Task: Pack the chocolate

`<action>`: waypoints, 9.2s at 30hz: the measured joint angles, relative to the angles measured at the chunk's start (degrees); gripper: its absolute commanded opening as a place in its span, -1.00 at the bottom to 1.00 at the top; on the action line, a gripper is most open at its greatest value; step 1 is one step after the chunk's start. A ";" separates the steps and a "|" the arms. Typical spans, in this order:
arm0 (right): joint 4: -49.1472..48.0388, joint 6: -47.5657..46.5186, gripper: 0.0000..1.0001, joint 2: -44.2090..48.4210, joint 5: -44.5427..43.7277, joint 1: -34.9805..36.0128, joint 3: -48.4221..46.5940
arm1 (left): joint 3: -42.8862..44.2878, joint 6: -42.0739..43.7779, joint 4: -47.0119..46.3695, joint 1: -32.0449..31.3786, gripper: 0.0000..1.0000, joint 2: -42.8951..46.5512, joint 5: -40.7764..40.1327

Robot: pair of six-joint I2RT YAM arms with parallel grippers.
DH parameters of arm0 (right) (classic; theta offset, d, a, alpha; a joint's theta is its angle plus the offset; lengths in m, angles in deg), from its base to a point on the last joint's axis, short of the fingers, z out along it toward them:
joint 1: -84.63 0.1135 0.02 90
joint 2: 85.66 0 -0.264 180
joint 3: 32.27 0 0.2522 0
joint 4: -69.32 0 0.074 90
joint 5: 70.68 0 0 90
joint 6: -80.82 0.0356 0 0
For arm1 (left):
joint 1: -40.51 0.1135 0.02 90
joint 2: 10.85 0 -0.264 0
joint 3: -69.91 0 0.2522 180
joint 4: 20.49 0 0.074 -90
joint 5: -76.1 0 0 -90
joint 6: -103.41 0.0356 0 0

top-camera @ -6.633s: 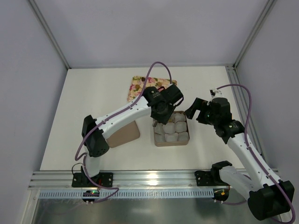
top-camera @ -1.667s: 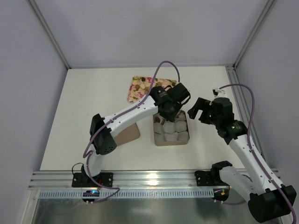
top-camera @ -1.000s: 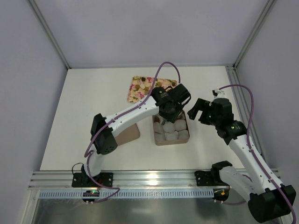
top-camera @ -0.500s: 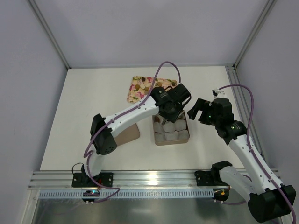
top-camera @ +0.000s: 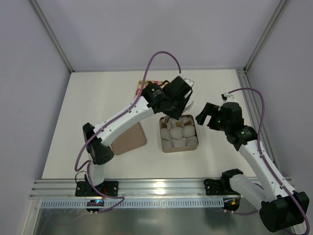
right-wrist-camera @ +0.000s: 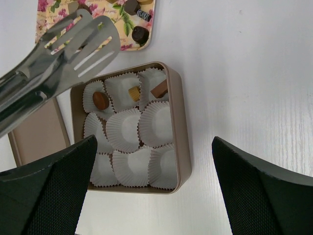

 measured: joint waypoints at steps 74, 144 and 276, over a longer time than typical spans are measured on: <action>-2.97 -0.50 0.98 -7.02 1.22 0.00 -0.46 | -0.04 3.10 -0.61 20.13 -0.39 -14.84 -0.59; -4.83 0.20 0.97 -7.93 1.46 0.00 0.48 | -4.15 2.84 1.64 10.69 -0.49 -0.48 -1.31; -5.18 -0.48 0.97 -8.87 1.64 0.00 1.36 | 4.68 7.82 -9.03 14.47 -0.28 -20.00 -5.97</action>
